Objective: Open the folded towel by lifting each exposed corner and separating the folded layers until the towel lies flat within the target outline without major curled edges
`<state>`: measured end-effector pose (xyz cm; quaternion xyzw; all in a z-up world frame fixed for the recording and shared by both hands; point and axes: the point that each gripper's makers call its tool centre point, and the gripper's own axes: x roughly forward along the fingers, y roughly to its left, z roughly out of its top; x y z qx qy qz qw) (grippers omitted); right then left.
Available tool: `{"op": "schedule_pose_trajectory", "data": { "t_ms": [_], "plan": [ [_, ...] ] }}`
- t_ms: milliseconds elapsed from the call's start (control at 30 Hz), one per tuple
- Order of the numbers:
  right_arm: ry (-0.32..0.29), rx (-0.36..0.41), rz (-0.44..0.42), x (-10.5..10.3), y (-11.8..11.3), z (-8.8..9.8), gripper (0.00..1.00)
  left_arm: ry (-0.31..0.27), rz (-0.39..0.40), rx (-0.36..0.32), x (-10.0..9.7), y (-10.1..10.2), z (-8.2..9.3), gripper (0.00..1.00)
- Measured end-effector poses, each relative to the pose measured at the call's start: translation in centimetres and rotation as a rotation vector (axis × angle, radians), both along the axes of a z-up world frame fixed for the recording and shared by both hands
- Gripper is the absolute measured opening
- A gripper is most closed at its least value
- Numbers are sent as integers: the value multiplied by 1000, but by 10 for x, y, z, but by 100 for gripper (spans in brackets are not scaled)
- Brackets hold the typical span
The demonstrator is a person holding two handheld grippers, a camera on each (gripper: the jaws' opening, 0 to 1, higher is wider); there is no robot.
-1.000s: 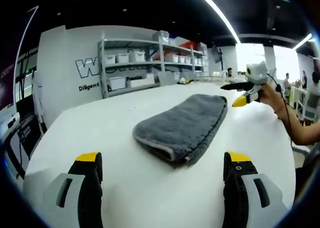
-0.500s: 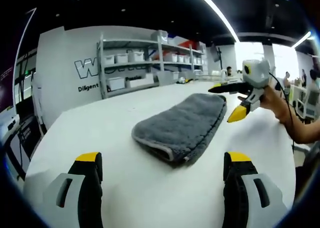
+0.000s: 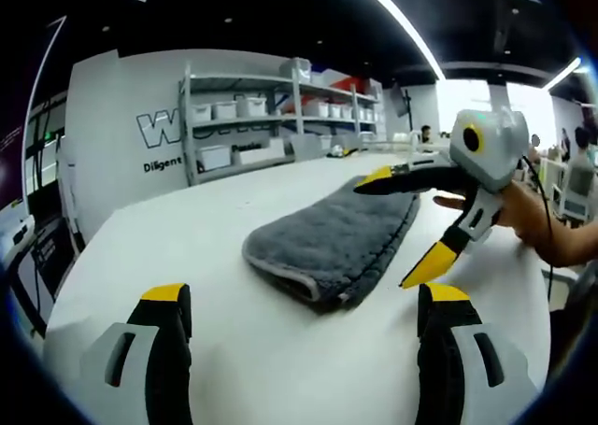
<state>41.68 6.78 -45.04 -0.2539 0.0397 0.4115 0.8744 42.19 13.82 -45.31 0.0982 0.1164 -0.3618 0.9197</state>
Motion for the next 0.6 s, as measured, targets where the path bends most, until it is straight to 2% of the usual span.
{"op": "schedule_pose_trajectory", "data": {
  "t_ms": [133, 200, 267, 300, 433, 600],
  "plan": [
    [1, -15, 20, 3, 16, -3, 62, -2, -5, -4, -1, -1, 1, 99],
    [-25, -15, 54, 3, 26, -2, 52, -2, -7, -4, -1, -1, 1, 99],
    [-29, -10, 60, 3, 28, -1, 39, -4, -4, 0, -2, -1, 0, 99],
    [-38, -9, 68, 4, 32, -1, 35, -6, -5, -1, -3, -2, 1, 99],
    [-27, -44, 78, 5, 41, -8, 34, -8, -12, -3, -3, -4, 1, 99],
    [-10, -89, 78, 11, 51, -21, 24, -8, -8, -2, -2, -2, 1, 99]
  ]
}}
